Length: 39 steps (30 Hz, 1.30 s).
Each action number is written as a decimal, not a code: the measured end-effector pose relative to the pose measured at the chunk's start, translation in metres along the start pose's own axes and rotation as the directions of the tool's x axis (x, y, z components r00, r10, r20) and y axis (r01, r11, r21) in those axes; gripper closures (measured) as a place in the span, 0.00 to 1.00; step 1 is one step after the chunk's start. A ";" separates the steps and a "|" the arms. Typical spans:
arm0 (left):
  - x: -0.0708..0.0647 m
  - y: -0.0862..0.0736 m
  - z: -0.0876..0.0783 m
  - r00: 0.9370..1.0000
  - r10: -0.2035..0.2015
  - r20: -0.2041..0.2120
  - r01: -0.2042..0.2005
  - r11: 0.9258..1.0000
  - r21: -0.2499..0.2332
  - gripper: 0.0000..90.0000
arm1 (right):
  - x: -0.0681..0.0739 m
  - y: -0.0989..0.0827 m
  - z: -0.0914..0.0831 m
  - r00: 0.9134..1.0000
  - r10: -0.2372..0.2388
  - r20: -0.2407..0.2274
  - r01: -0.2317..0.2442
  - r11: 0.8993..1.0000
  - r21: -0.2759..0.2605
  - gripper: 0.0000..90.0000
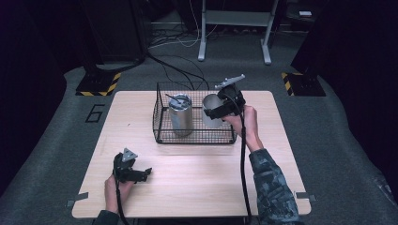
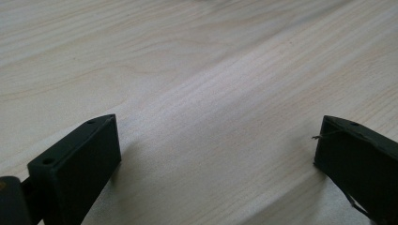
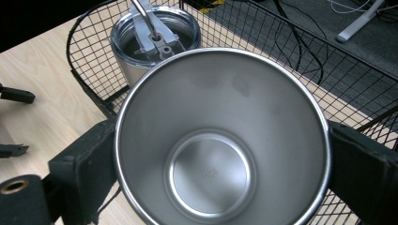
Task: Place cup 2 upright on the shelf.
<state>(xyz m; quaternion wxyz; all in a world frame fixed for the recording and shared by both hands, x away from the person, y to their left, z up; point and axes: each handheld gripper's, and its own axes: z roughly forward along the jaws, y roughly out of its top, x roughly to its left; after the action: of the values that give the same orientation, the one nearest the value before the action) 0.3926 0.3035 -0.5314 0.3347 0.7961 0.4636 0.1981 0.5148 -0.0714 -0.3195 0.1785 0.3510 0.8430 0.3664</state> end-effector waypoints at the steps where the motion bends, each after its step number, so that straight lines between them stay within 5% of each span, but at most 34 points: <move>1: 0.000 0.000 0.000 1.000 0.000 0.000 0.000 1.000 -0.001 0.00 | 0.000 0.000 0.002 1.000 0.014 0.004 -0.014 1.000 -0.001 0.06; 39: 0.000 0.000 0.001 1.000 0.001 -0.005 -0.001 1.000 -0.009 0.00 | -0.019 0.005 0.044 0.997 0.054 0.058 -0.058 0.996 0.074 0.06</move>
<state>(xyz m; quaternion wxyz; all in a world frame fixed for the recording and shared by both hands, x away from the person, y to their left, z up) 0.3931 0.3034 -0.5317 0.3368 0.7945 0.4630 0.2023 0.5551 -0.0611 -0.3445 0.1783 0.3912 0.8407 0.3294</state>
